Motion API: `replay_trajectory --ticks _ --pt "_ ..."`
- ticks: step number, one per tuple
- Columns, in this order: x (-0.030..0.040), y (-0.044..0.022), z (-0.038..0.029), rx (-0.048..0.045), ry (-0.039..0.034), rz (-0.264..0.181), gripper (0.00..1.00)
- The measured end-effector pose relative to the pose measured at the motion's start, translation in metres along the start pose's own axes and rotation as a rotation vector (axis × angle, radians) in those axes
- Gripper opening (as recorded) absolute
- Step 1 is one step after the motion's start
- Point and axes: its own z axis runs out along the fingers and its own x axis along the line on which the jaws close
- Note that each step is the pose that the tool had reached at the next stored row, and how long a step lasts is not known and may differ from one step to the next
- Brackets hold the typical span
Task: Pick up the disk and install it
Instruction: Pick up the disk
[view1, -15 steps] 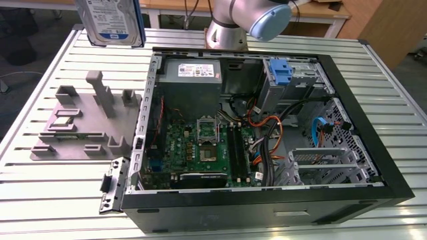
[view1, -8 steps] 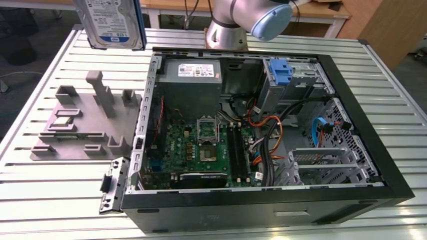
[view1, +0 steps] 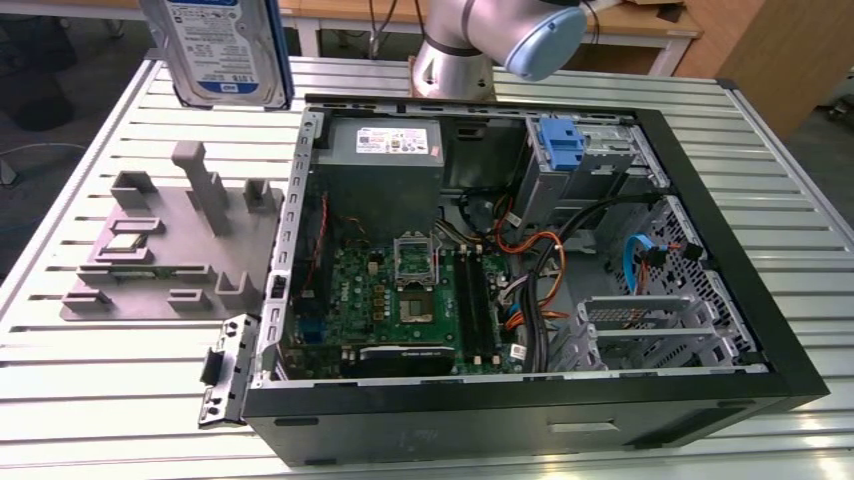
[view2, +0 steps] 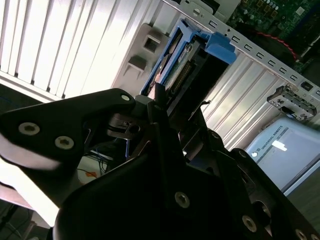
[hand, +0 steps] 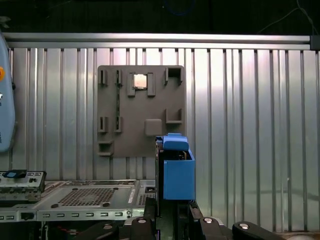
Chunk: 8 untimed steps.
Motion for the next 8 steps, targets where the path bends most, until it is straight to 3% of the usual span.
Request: replay_trajectory --ticks 4,8 --pt "0.0063 -0.0007 -0.0002 -0.0001 0.0 0.0 0.35" --pt "0.0073 -0.0046 -0.0002 -0.0001 0.0 0.0 0.35"
